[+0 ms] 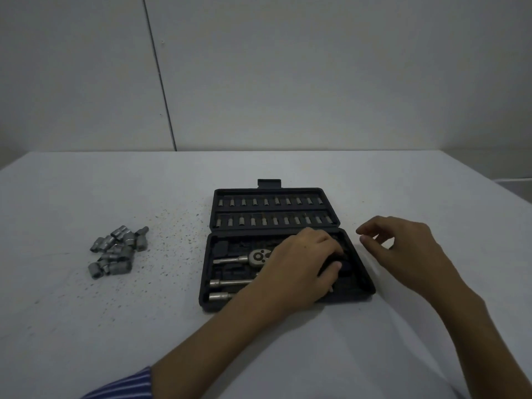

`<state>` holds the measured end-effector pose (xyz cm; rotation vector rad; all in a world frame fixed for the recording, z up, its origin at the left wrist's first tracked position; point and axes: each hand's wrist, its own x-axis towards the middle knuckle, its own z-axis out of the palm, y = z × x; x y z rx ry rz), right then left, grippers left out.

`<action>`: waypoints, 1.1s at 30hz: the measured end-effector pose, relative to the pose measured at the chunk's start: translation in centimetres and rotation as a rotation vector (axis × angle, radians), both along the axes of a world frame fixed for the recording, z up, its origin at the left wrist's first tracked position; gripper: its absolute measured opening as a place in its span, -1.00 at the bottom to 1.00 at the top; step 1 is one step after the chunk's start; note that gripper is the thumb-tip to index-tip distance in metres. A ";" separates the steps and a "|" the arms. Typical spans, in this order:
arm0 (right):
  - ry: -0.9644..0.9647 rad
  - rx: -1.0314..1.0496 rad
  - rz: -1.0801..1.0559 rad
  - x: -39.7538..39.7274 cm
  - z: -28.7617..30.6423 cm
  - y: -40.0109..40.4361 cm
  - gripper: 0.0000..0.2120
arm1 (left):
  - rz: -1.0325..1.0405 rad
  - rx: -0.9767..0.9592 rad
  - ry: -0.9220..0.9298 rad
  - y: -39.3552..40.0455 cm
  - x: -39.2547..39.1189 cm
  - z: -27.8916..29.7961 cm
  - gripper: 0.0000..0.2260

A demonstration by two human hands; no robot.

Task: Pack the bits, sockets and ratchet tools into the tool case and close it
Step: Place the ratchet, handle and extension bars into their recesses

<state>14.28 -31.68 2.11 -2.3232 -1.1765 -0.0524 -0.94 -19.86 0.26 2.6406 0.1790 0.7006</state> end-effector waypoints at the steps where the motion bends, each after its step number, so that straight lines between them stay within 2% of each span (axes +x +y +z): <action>1: -0.012 -0.011 -0.025 0.3 0.0 0.0 -0.91 | 0.001 0.000 0.010 -0.2 0.5 0.1 -0.80; 12: 0.013 -0.080 -0.173 1.7 -1.8 0.0 -0.82 | 0.072 0.014 0.031 -1.5 5.2 -1.3 -0.75; 24: 0.018 -0.033 -0.094 1.8 -2.2 0.2 -0.85 | 0.081 0.042 0.033 -1.4 5.3 -1.4 -0.74; 33: 0.109 0.102 0.026 0.4 -0.1 0.9 -0.85 | 0.089 -0.112 0.032 0.0 4.2 0.1 -0.68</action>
